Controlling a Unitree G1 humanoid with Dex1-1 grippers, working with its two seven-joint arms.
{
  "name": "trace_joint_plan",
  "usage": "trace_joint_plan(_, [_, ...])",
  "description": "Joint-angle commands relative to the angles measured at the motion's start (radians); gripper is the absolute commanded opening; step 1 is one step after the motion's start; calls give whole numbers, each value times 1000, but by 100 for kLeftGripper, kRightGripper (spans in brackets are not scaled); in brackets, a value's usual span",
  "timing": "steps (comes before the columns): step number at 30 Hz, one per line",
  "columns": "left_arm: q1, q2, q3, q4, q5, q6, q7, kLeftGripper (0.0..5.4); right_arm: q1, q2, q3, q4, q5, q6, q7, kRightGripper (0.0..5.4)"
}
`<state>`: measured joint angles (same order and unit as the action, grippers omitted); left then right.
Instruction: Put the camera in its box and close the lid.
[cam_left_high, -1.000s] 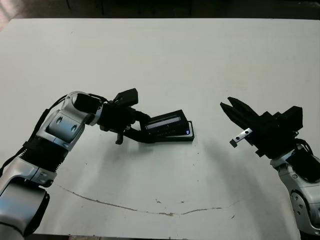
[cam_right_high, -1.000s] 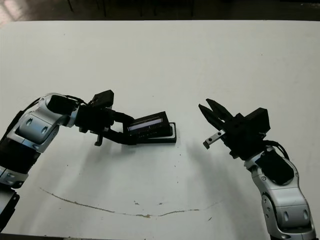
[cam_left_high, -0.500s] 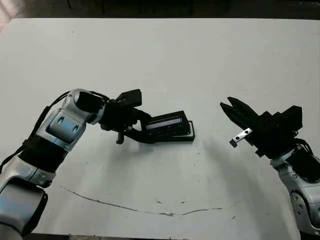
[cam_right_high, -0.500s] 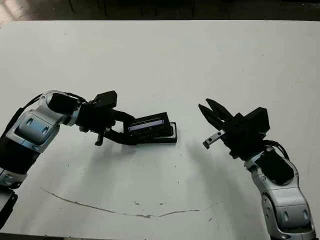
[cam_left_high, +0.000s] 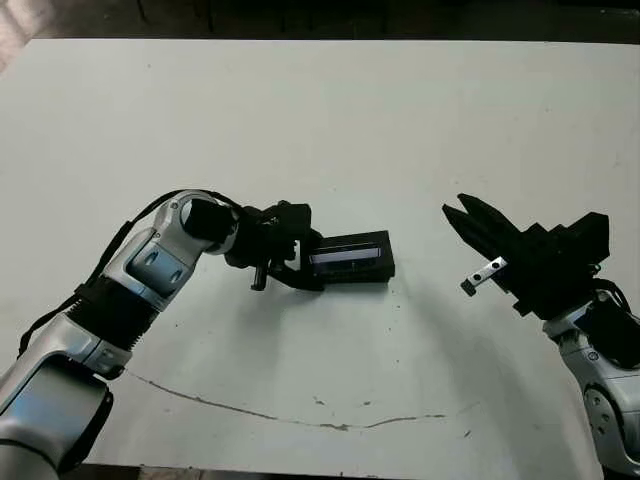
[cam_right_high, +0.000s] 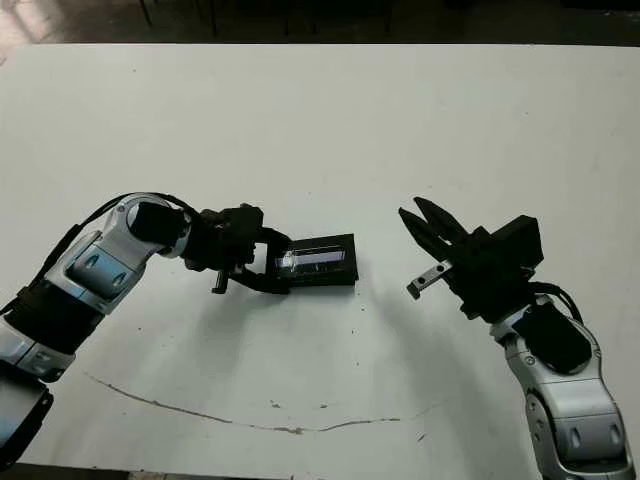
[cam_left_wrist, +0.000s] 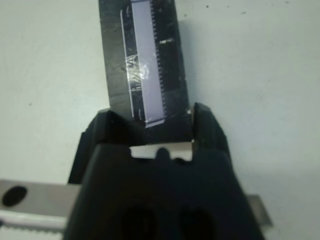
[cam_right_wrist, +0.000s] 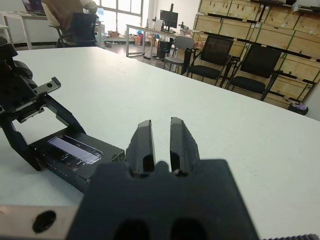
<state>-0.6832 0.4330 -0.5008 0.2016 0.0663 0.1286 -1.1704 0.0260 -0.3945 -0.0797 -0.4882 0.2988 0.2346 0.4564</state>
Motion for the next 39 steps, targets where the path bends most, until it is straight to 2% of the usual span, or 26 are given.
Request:
trace_joint_plan(1, [23, -18, -50, 16, 29, 10, -19, 156, 11, -3, 1, 1, 0, 31, -10, 0])
trace_joint_plan(15, [-101, -37, -143, -10, 88, 154, -116, 146, 13, 4, 15, -10, -4, 36, -27, 0])
trace_joint_plan(21, [-101, -32, -155, 7, 92, 139, -133, 142, 12, 3, 21, -18, -3, 46, -36, 0])
trace_joint_plan(24, [-93, -21, -154, 22, 89, 121, -142, 202, 10, 3, 21, -14, 0, 42, -34, 0])
trace_joint_plan(29, [-75, 8, -155, 60, 103, 9, -156, 320, 5, 2, 21, -9, 6, 41, -29, 0])
trace_joint_plan(33, [-65, 38, -155, 56, 124, 7, -162, 410, 0, 2, 22, -6, 6, 39, -27, 0])
trace_joint_plan(39, [-52, 106, -162, 93, 167, -64, -151, 539, -7, -3, 24, -5, 7, 46, -21, 0])
